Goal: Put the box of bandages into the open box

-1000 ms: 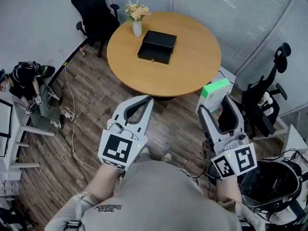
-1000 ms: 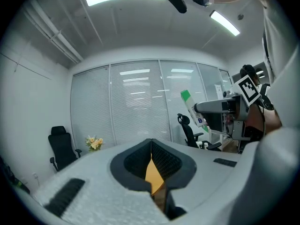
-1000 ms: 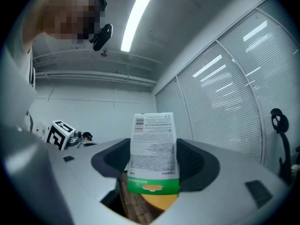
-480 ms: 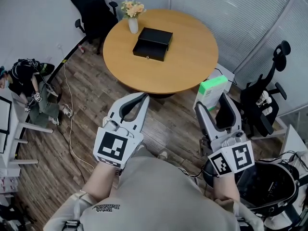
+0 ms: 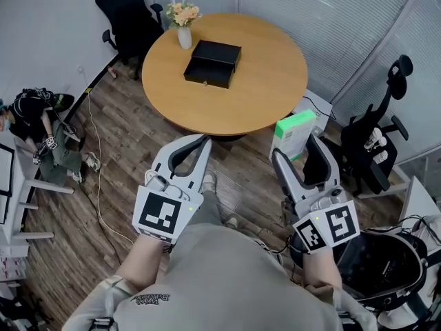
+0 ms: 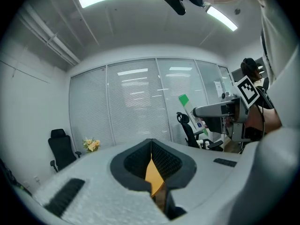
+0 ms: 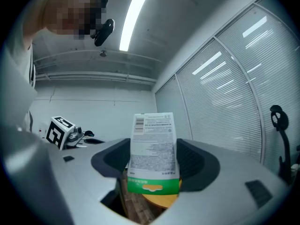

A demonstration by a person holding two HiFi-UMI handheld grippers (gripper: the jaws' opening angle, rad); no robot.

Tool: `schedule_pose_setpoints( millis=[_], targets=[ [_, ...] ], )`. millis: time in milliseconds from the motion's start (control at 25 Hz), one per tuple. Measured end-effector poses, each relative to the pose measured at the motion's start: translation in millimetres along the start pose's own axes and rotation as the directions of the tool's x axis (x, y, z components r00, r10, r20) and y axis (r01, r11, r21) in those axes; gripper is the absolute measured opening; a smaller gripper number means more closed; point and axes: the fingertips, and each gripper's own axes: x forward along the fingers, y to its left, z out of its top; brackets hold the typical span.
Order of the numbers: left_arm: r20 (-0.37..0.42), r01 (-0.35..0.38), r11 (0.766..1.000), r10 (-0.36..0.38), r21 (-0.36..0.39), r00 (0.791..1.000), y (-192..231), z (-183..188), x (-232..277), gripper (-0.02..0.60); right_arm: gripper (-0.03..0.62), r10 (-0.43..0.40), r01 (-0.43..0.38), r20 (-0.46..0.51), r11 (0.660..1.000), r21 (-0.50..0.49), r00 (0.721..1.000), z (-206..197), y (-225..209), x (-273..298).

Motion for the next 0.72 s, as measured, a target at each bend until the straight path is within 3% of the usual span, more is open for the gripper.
schedule_pose_setpoints(
  millis=[720],
  targets=[
    [-0.009, 0.055, 0.996, -0.054, 0.069, 0.998, 30.2, -15.5, 42.5, 0.023, 0.295, -0.034, 0.033, -0.05, 0.999, -0.019, 0.998, -26.1, -22.2, 49.5]
  ],
)
